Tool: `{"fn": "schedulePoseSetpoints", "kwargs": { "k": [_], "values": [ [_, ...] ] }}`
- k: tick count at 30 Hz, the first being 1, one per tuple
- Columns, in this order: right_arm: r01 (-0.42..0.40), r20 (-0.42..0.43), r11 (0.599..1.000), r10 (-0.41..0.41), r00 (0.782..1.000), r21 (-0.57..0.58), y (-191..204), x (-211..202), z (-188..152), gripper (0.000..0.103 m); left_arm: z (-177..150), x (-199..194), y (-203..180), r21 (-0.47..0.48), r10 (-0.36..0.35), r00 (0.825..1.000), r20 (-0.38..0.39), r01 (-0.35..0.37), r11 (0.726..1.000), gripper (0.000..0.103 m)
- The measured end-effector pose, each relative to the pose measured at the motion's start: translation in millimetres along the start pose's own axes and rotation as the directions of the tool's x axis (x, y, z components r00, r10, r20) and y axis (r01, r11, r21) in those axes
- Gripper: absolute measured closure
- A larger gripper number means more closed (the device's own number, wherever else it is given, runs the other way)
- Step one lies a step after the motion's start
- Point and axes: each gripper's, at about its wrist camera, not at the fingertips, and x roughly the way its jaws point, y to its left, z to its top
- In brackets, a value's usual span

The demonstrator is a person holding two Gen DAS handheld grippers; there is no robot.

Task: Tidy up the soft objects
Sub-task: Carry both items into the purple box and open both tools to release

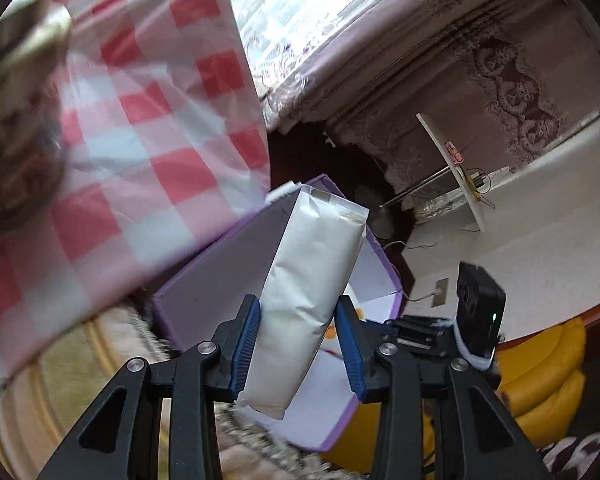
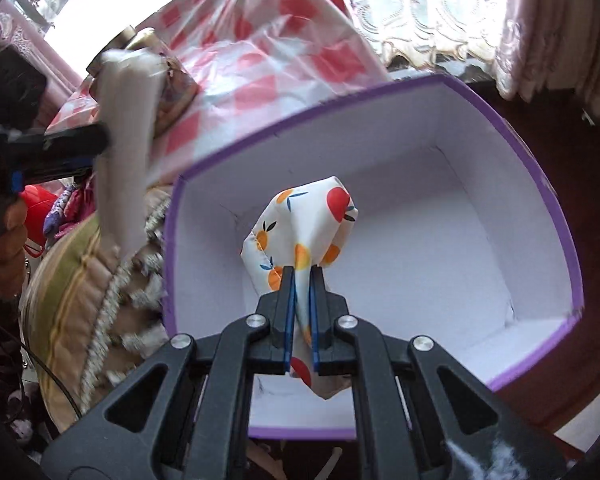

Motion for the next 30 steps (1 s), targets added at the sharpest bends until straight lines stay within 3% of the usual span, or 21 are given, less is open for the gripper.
{"fn": "schedulePoseSetpoints", "kwargs": {
  "k": [3, 8, 12, 16, 19, 23, 30],
  "values": [
    [0.008, -0.002, 1.0, -0.008, 1.0, -0.001, -9, -10, -17, 0.094, 9, 47, -3, -0.113, -0.005, 0.998, -0.067, -0.002, 0.994, 0.063],
    [0.009, -0.012, 1.0, -0.009, 1.0, -0.02, -5, -10, -32, 0.094, 25, 124, -11, -0.247, 0.047, 0.99, -0.136, -0.08, 0.966, 0.063],
    [-0.016, -0.012, 1.0, 0.015, 1.0, -0.005, -8, -6, -37, 0.094, 34, 164, -17, -0.364, 0.049, 0.985, -0.165, -0.107, 0.925, 0.067],
    [-0.028, -0.02, 0.999, 0.029, 0.999, 0.014, -12, 0, -36, 0.094, 36, 192, -30, -0.425, 0.026, 0.984, -0.176, -0.1, 0.9, 0.067],
    [-0.019, -0.028, 0.999, 0.02, 0.999, 0.035, -17, 4, -35, 0.094, 36, 208, -41, -0.424, -0.02, 0.978, -0.209, -0.073, 0.903, 0.065],
    [0.008, -0.016, 0.994, -0.006, 1.0, 0.105, -33, 10, -27, 0.094, 40, 181, -53, -0.279, 0.044, 0.981, -0.191, -0.097, 0.955, 0.065],
    [0.081, -0.048, 0.979, -0.073, 0.996, 0.186, -59, 37, -2, 0.094, 27, 91, -26, -0.203, 0.057, 0.994, -0.094, -0.075, 0.976, 0.056]
  ]
}}
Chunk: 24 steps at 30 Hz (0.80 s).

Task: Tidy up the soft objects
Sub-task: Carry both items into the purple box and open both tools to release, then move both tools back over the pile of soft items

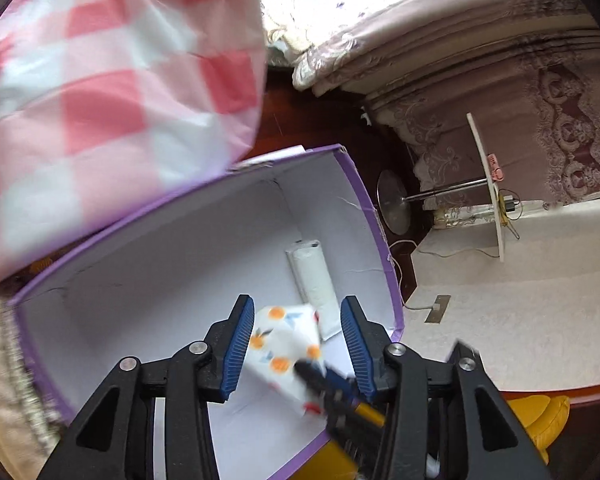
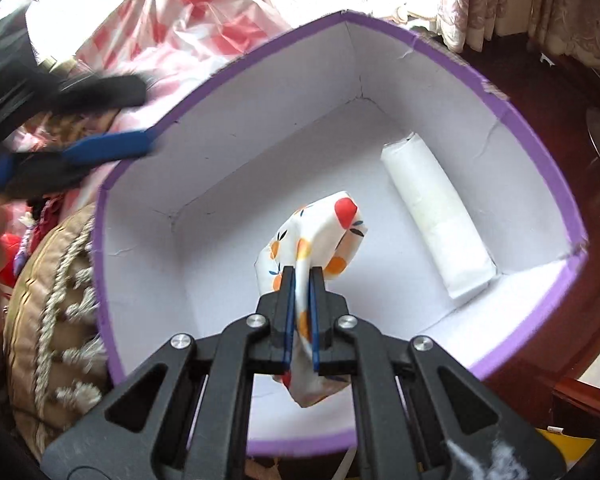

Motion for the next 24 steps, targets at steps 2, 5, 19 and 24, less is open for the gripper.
{"fn": "schedulePoseSetpoints", "kwargs": {
  "k": [2, 5, 19, 24],
  "values": [
    [0.01, -0.015, 1.0, -0.01, 1.0, 0.001, 1, 9, 4, 0.094, -13, -26, 18, 0.008, -0.011, 0.999, 0.039, 0.011, 1.0, 0.056],
    [0.059, -0.057, 0.998, -0.059, 0.997, -0.004, -1, 23, 6, 0.094, -31, -64, 41, 0.042, 0.01, 0.993, 0.115, -0.014, 0.999, 0.056],
    [0.175, -0.095, 0.983, -0.18, 0.979, -0.051, 19, 6, 9, 0.049, -109, -199, 154, -0.042, 0.185, 0.907, 0.379, -0.183, 0.982, 0.044],
    [0.073, 0.002, 0.984, -0.073, 0.997, -0.161, 74, -41, 29, 0.047, -131, -237, 186, -0.118, 0.306, 0.829, 0.469, -0.285, 0.951, 0.044]
  ]
}}
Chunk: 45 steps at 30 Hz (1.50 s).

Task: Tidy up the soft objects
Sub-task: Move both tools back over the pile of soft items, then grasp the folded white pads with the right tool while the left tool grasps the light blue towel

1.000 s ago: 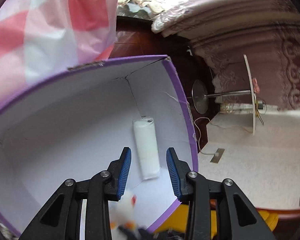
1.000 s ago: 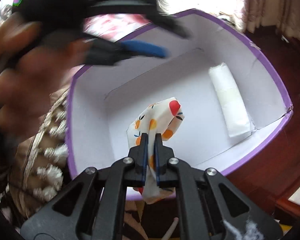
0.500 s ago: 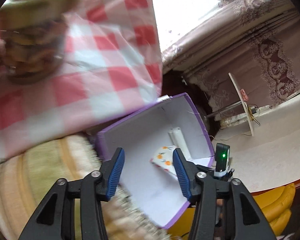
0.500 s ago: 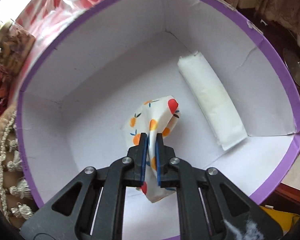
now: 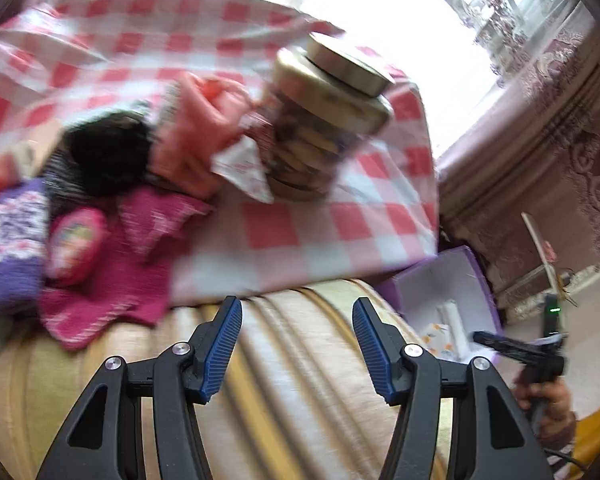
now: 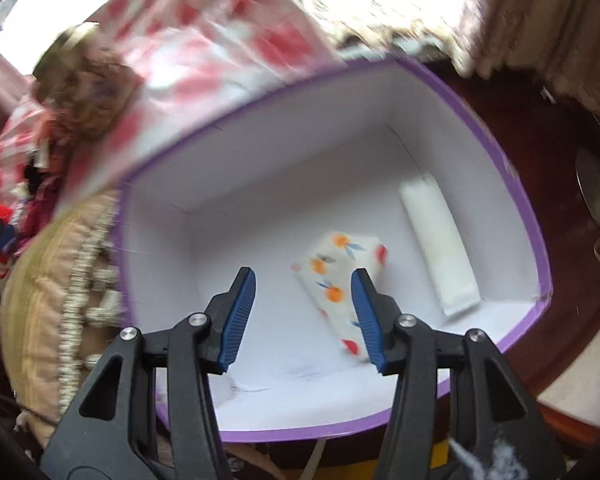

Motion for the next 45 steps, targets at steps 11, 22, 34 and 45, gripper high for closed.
{"fn": "schedulePoseSetpoints", "kwargs": {
  "k": [11, 22, 34, 45],
  "values": [
    [-0.123, 0.114, 0.924, 0.175, 0.978, -0.361, 183, -39, 66, 0.037, -28, -64, 91, -0.156, 0.174, 0.972, 0.158, -0.149, 0.976, 0.044],
    [-0.243, -0.041, 0.627, 0.319, 0.947, -0.74, 400, -1, 89, 0.037, -50, -89, 132, -0.244, 0.214, 0.953, 0.212, -0.16, 0.956, 0.045],
    [-0.332, -0.232, 0.368, 0.29, 0.928, -0.869, 567, 95, 95, 0.037, -53, -109, 142, -0.237, 0.271, 0.917, 0.293, -0.205, 0.95, 0.045],
    [-0.346, -0.305, 0.241, 0.191, 0.933, -0.907, 633, 167, 91, 0.036, -44, -104, 149, -0.224, 0.253, 0.919, 0.302, -0.189, 0.956, 0.045]
  ]
}}
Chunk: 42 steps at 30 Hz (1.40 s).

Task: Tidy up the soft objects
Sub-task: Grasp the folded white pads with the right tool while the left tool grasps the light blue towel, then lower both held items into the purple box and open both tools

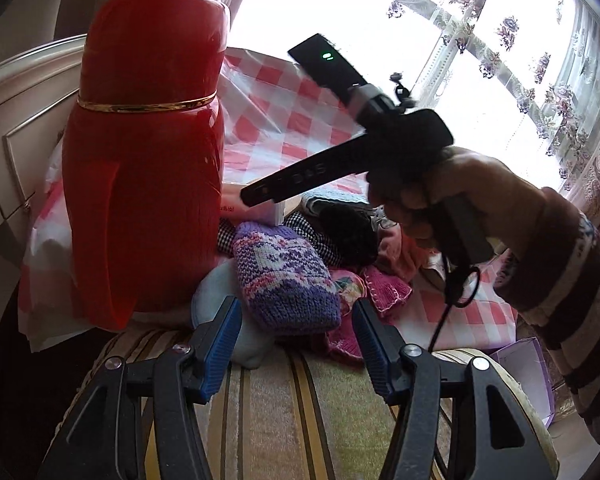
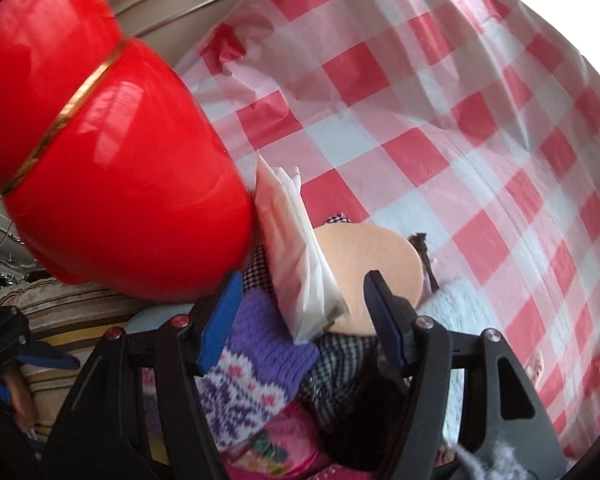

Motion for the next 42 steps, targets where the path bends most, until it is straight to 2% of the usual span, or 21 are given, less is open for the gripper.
{"fn": "schedulePoseSetpoints", "kwargs": {
  "k": [3, 4, 5, 6, 11, 13, 16, 21, 24, 25, 26, 32, 37, 42],
  "values": [
    [-0.002, -0.023, 1.0, 0.002, 1.0, -0.007, -3, 14, 7, 0.037, 1, 3, 6, -0.025, 0.004, 1.0, -0.02, -0.005, 1.0, 0.045],
    [-0.005, -0.027, 1.0, 0.005, 1.0, -0.007, -3, 17, 7, 0.04, 2, 5, 10, -0.041, 0.017, 0.999, -0.03, -0.018, 0.999, 0.045],
    [-0.004, -0.029, 1.0, 0.004, 1.0, -0.01, -2, 19, 7, 0.06, 2, 8, 15, -0.064, 0.041, 0.998, -0.051, -0.045, 0.997, 0.045],
    [-0.01, -0.039, 1.0, 0.01, 0.999, -0.015, 0, 23, 6, 0.065, 3, 11, 20, -0.085, 0.058, 0.996, -0.071, -0.064, 0.994, 0.045],
    [0.015, -0.003, 0.999, -0.015, 1.0, -0.045, 10, 15, -7, 0.075, -3, 21, 40, -0.196, 0.113, 0.978, -0.176, -0.148, 0.969, 0.045],
    [0.014, 0.023, 1.0, -0.014, 1.0, -0.018, 8, 6, -11, 0.077, -7, 28, 43, -0.215, 0.14, 0.968, -0.207, -0.185, 0.959, 0.045],
    [0.003, 0.067, 1.0, -0.004, 0.998, 0.021, 4, -14, -21, 0.077, -9, 40, 41, -0.222, 0.157, 0.958, -0.242, -0.212, 0.952, 0.051],
    [-0.009, 0.144, 0.997, -0.002, 0.99, 0.079, 5, -53, -45, 0.077, -5, 51, 42, -0.248, 0.173, 0.952, -0.254, -0.237, 0.939, 0.055],
    [-0.007, 0.18, 0.992, -0.015, 0.984, 0.122, 5, -76, -66, 0.077, -4, 63, 42, -0.238, 0.175, 0.95, -0.259, -0.239, 0.941, 0.074],
    [-0.008, 0.194, 0.99, -0.02, 0.981, 0.143, 4, -86, -76, 0.077, -4, 65, 42, -0.235, 0.173, 0.951, -0.258, -0.235, 0.943, 0.084],
    [-0.011, 0.206, 0.987, -0.024, 0.978, 0.163, 3, -94, -84, 0.077, -4, 63, 41, -0.235, 0.174, 0.952, -0.25, -0.234, 0.943, 0.086],
    [0.006, 0.273, 0.945, -0.1, 0.957, 0.328, -11, -152, -156, 0.077, -8, 38, 29, -0.22, 0.193, 0.966, -0.17, -0.228, 0.948, 0.088],
    [0.019, 0.275, 0.899, -0.154, 0.949, 0.439, -17, -184, -219, 0.077, -12, 6, 14, -0.181, 0.222, 0.972, -0.074, -0.232, 0.956, 0.089],
    [0.003, 0.272, 0.834, -0.184, 0.944, 0.551, -22, -203, -283, 0.077, -15, -28, -2, -0.133, 0.283, 0.959, 0.019, -0.278, 0.951, 0.089]
  ]
}}
